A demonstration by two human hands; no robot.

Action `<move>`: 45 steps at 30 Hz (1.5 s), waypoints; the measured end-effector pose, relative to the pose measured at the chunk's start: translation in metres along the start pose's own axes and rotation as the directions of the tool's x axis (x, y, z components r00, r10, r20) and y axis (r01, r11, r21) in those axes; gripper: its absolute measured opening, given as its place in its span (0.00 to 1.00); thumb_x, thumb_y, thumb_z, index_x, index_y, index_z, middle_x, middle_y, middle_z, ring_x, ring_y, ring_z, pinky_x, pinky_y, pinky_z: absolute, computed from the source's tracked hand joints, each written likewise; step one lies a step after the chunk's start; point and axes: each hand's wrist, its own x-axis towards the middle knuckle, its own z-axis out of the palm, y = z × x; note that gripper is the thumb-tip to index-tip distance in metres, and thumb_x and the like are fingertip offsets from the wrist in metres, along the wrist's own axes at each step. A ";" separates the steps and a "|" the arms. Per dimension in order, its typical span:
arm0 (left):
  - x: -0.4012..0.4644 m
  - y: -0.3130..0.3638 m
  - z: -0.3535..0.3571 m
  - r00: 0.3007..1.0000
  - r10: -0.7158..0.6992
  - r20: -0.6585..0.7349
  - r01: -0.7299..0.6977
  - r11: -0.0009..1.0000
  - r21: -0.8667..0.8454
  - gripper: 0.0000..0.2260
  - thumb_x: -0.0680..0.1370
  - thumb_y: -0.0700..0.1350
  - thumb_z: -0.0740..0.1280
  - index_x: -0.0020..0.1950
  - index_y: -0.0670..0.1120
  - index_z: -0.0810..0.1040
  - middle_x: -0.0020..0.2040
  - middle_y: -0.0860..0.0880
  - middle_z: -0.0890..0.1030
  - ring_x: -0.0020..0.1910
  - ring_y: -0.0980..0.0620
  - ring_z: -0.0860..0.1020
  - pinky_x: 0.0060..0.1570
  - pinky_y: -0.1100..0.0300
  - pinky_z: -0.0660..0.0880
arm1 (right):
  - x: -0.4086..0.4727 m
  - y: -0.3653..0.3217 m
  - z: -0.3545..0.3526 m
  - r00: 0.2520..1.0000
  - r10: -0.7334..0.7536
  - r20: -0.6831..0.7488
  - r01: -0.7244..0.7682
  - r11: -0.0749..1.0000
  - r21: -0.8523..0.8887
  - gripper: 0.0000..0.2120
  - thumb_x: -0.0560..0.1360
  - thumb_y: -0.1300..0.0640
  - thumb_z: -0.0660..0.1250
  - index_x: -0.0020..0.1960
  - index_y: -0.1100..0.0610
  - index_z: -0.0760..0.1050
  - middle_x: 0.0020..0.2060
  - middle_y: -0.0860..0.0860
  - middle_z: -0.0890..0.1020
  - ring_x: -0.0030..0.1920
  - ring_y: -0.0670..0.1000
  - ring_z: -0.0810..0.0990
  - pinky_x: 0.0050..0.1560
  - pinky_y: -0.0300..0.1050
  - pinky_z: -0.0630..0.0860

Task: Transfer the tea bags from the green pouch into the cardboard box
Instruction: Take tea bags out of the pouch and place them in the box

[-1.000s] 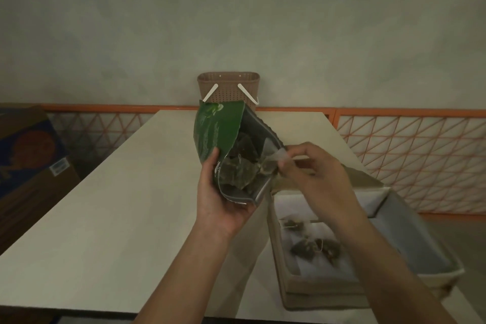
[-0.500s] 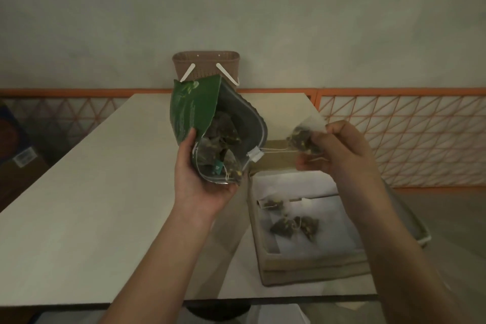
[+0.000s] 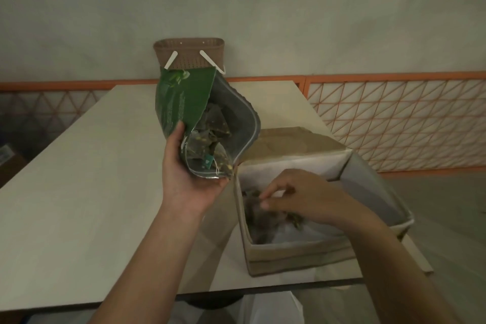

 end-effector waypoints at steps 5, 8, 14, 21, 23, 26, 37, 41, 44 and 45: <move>-0.003 0.004 -0.001 1.000 0.002 -0.001 -0.002 1.000 -0.007 0.23 0.77 0.62 0.64 0.62 0.48 0.84 0.67 0.44 0.81 0.67 0.41 0.78 0.58 0.51 0.78 | 0.000 -0.007 0.003 1.000 -0.016 0.000 0.015 0.998 -0.066 0.02 0.74 0.47 0.71 0.42 0.41 0.80 0.42 0.39 0.79 0.42 0.40 0.79 0.45 0.38 0.76; -0.005 0.005 -0.002 1.000 -0.005 -0.013 0.005 1.000 -0.019 0.24 0.77 0.62 0.65 0.63 0.47 0.83 0.68 0.43 0.80 0.69 0.42 0.76 0.61 0.50 0.76 | 0.005 -0.027 0.004 0.919 -0.128 -0.373 0.164 0.984 0.067 0.04 0.75 0.48 0.69 0.41 0.43 0.77 0.42 0.41 0.79 0.42 0.39 0.77 0.42 0.30 0.72; -0.007 0.006 -0.004 1.000 -0.023 -0.018 0.023 1.000 0.001 0.27 0.77 0.63 0.64 0.65 0.45 0.82 0.66 0.45 0.81 0.61 0.45 0.81 0.49 0.55 0.81 | 0.020 -0.052 0.028 0.955 -0.132 -0.267 0.168 0.979 0.118 0.22 0.74 0.39 0.66 0.68 0.37 0.70 0.60 0.46 0.68 0.54 0.46 0.77 0.57 0.37 0.74; -0.006 0.005 -0.009 0.999 -0.031 0.020 0.031 0.999 0.009 0.26 0.78 0.63 0.62 0.61 0.45 0.84 0.64 0.43 0.82 0.53 0.43 0.83 0.41 0.55 0.82 | 0.020 -0.049 0.036 0.928 -0.157 -0.338 0.210 0.969 0.126 0.05 0.72 0.48 0.72 0.46 0.42 0.78 0.54 0.45 0.72 0.52 0.37 0.74 0.54 0.28 0.70; -0.005 0.005 -0.009 0.999 -0.027 0.023 0.026 0.999 0.019 0.26 0.78 0.64 0.62 0.58 0.44 0.86 0.63 0.42 0.83 0.53 0.42 0.84 0.42 0.55 0.82 | 0.014 -0.049 0.029 0.910 -0.145 -0.388 0.231 0.955 0.185 0.04 0.72 0.48 0.73 0.44 0.45 0.78 0.52 0.43 0.75 0.50 0.37 0.75 0.46 0.26 0.70; -0.003 0.005 -0.010 0.999 -0.010 0.037 0.010 1.000 0.014 0.26 0.77 0.63 0.63 0.61 0.45 0.84 0.65 0.42 0.81 0.60 0.41 0.82 0.51 0.52 0.81 | 0.004 -0.049 0.016 0.899 -0.104 -0.425 0.265 0.903 0.338 0.05 0.73 0.51 0.72 0.43 0.50 0.77 0.45 0.45 0.81 0.46 0.39 0.79 0.41 0.27 0.72; -0.001 0.003 -0.015 0.997 -0.001 0.082 0.008 0.997 -0.078 0.26 0.75 0.59 0.67 0.69 0.47 0.80 0.71 0.44 0.77 0.72 0.42 0.73 0.64 0.50 0.75 | -0.010 -0.014 0.011 0.995 0.050 -0.088 -0.041 0.994 0.102 0.08 0.71 0.46 0.73 0.48 0.44 0.78 0.46 0.43 0.81 0.44 0.42 0.79 0.42 0.36 0.74; -0.001 0.005 -0.017 0.998 -0.009 0.065 0.013 0.998 -0.064 0.25 0.75 0.59 0.67 0.66 0.47 0.81 0.71 0.43 0.77 0.72 0.42 0.73 0.66 0.51 0.73 | -0.011 -0.020 0.013 0.988 0.022 -0.151 -0.010 0.997 0.082 0.07 0.73 0.42 0.68 0.45 0.44 0.80 0.43 0.40 0.82 0.42 0.38 0.79 0.42 0.35 0.72; -0.001 0.008 -0.017 0.998 -0.024 0.062 0.027 0.998 -0.052 0.23 0.76 0.60 0.66 0.63 0.46 0.84 0.69 0.43 0.78 0.71 0.42 0.75 0.67 0.51 0.73 | -0.011 -0.030 0.008 0.955 0.005 -0.297 0.031 0.993 0.117 0.05 0.74 0.45 0.68 0.45 0.44 0.80 0.41 0.38 0.81 0.41 0.37 0.78 0.37 0.30 0.69; -0.001 0.009 -0.017 0.998 -0.026 0.063 0.029 0.998 -0.048 0.22 0.77 0.60 0.66 0.61 0.46 0.85 0.69 0.43 0.79 0.69 0.42 0.76 0.65 0.52 0.74 | -0.011 -0.034 0.006 0.940 -0.015 -0.340 0.067 0.988 0.141 0.04 0.75 0.46 0.69 0.44 0.44 0.80 0.40 0.37 0.81 0.41 0.37 0.77 0.36 0.29 0.70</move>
